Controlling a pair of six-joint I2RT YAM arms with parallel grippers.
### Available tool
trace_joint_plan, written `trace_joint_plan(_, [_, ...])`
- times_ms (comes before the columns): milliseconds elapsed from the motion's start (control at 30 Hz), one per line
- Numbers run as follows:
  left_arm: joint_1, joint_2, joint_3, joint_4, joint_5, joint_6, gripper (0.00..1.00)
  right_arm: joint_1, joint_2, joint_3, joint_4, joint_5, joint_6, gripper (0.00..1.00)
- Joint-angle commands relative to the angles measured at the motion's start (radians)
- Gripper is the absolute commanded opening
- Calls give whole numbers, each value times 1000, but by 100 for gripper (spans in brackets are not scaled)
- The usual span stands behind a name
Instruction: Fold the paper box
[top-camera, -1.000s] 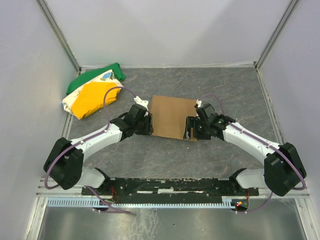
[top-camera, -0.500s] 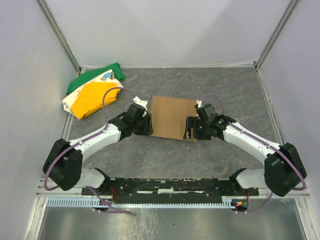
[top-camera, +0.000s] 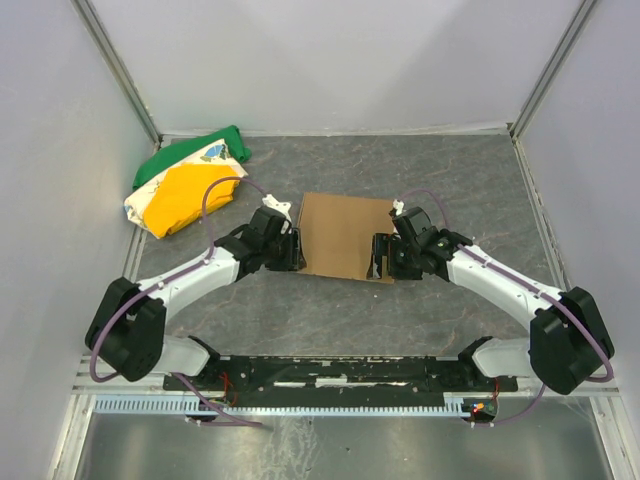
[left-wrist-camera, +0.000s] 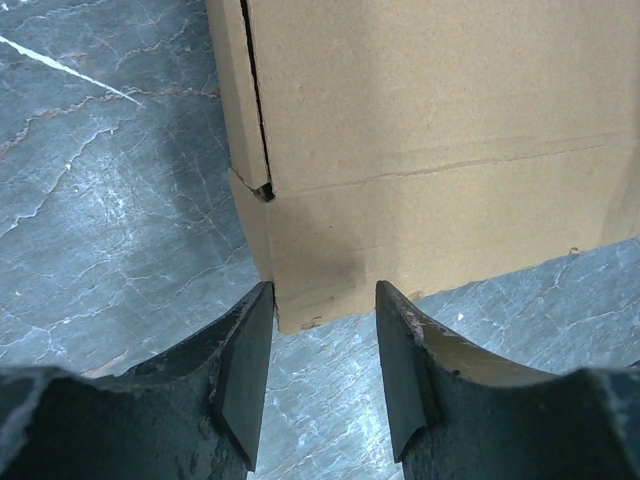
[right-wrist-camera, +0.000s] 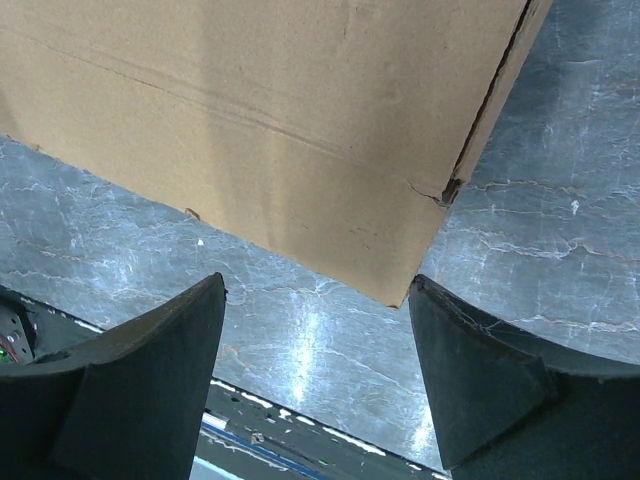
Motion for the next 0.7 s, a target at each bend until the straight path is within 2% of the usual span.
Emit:
trace_joint_plan(0, [-1, 21, 18, 38, 3, -17, 53, 4, -16, 53, 51, -29, 10, 82])
trace_joint_plan(333, [0, 54, 24, 47, 34, -6, 53, 4, -2, 52, 66, -51, 22, 82])
trace_joint_plan(667, [2, 41, 16, 71, 130, -51, 52, 5, 19, 81, 37, -115, 71, 79])
